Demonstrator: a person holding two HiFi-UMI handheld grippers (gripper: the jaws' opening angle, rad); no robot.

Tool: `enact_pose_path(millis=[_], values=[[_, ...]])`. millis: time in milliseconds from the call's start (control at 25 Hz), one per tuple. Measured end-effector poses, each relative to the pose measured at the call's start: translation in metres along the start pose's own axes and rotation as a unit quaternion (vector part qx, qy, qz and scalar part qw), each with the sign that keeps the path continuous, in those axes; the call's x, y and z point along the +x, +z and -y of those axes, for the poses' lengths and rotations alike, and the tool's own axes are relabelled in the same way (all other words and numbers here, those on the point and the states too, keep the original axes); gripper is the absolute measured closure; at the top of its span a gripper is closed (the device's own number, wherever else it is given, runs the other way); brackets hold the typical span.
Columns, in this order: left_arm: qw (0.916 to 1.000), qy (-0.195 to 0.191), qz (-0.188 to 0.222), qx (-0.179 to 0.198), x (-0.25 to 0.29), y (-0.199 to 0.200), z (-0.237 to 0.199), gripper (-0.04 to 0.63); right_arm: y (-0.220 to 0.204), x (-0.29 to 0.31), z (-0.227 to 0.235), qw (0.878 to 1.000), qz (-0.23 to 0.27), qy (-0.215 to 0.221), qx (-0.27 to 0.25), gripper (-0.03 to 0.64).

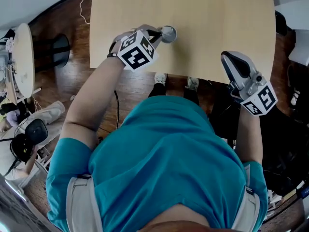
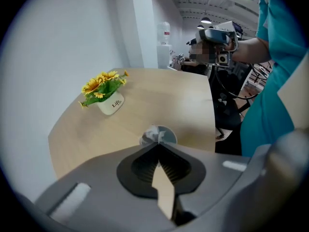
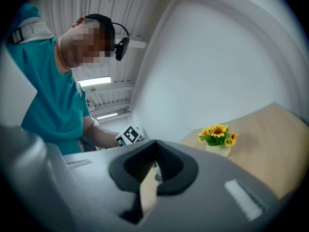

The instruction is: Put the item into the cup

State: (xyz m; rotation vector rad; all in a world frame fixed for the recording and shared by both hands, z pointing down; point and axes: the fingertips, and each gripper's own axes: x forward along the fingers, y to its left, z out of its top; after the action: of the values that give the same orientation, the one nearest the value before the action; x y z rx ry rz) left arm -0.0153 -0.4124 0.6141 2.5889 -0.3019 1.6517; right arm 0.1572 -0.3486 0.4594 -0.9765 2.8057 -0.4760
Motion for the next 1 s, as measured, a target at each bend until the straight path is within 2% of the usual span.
enact_pose_path(millis=[160, 440, 1000], values=[[0.9992, -0.02, -0.031, 0.014, 0.012, 0.003, 0.002, 0.588, 0.0, -0.007, 0.002, 1.0, 0.003, -0.006, 0.004, 0.617], [0.9941, -0.029, -0.087, 0.057, 0.036, -0.004, 0.002, 0.588, 0.0, -0.013, 0.002, 1.0, 0.005, -0.013, 0.007, 0.617], [0.9832, -0.067, -0.15, 0.079, 0.068, -0.009, 0.0, 0.588, -0.003, -0.015, 0.001, 1.0, 0.004, -0.011, 0.012, 0.617]])
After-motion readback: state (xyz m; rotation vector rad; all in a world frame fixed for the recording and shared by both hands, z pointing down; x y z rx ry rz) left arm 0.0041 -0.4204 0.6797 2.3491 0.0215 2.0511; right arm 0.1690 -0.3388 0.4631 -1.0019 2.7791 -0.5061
